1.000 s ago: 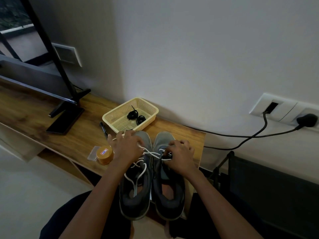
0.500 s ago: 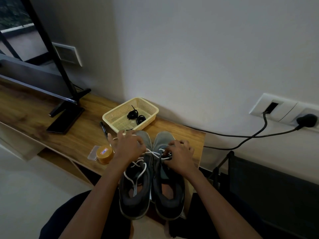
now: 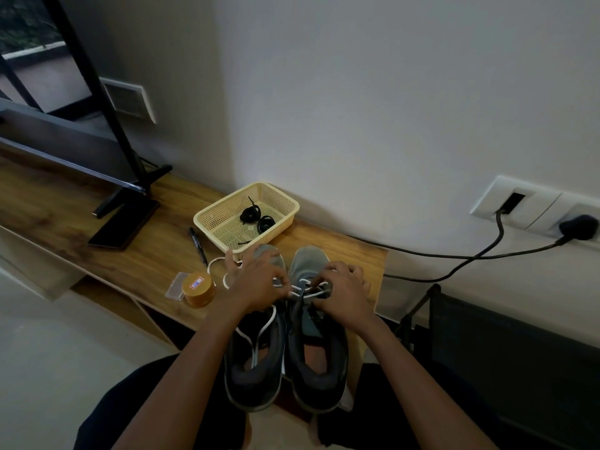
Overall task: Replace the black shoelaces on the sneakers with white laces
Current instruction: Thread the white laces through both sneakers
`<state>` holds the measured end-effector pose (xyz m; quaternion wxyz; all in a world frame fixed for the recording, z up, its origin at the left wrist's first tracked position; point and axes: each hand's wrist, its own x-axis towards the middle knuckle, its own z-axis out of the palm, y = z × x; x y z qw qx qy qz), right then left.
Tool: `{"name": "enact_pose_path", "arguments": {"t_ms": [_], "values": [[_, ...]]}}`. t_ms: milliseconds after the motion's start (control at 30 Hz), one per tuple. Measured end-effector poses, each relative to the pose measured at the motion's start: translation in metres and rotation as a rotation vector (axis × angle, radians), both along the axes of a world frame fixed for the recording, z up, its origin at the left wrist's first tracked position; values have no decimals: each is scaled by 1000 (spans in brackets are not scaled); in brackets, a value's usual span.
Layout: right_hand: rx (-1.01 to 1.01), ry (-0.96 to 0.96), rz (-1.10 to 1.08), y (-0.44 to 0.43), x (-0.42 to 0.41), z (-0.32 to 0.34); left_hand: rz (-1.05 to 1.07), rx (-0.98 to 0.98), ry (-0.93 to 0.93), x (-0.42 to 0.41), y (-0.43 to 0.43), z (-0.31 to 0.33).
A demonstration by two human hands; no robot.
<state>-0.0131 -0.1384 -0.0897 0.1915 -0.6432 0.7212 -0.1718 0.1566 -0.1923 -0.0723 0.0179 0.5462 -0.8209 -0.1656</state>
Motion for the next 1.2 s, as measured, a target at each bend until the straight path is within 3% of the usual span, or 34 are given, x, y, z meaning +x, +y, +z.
{"name": "enact_pose_path", "arguments": {"t_ms": [167,333,567,833,1067,1200], "values": [[16,-20,-37,0,-2,-2,75,6,-41,9,-4,5],[20,-74,-78,1,-5,5,-20,8,48,-2,3,2],[46,144,-39,10,-11,9,-16,-12,44,-7,4,0],[86,151,-77,9,-10,6,-56,28,-79,-1,-1,-4],[103,159,-44,9,-11,6,19,-12,37,-3,-4,-7],[118,112,-16,7,-13,7,-1,-26,-30,-4,-3,-8]]}}
